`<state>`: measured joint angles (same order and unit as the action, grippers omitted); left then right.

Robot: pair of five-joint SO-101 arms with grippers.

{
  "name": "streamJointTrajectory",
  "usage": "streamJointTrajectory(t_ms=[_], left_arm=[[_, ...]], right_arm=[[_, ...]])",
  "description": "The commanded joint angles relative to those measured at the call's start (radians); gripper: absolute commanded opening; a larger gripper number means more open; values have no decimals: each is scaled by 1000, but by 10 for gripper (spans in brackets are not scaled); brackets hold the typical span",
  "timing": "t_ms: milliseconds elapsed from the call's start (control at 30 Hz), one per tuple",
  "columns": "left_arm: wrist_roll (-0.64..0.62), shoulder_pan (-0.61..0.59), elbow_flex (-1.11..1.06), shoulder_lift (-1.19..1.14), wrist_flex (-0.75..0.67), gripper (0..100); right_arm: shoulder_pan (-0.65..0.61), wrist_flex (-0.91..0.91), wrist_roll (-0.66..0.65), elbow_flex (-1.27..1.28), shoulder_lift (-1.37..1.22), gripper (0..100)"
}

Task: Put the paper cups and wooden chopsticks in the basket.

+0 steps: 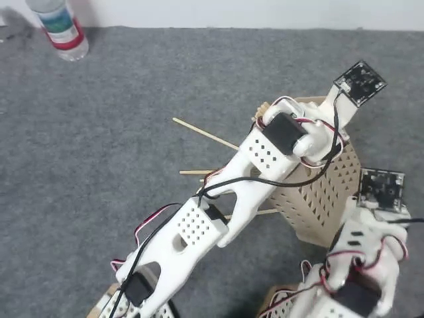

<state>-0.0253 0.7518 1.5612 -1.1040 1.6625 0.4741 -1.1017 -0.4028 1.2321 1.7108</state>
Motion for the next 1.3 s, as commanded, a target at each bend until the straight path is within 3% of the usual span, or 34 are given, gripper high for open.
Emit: streamJointTrajectory(t_ms=[0,500,767,1000,1267], left_arm=[[35,-114,18,-121,91,9],[69,-133,50,3,75,9],[104,-83,54,5,75,13],[69,-74,54,5,75,199],[69,-57,114,15,66,202]], right_arm=[[8,105,14,100,-19,7],[-157,274,-109,448,-18,7],[-157,205,-218,457,-18,7],[-67,220,-213,457,-8,7],[-67,220,-212,457,-8,7]])
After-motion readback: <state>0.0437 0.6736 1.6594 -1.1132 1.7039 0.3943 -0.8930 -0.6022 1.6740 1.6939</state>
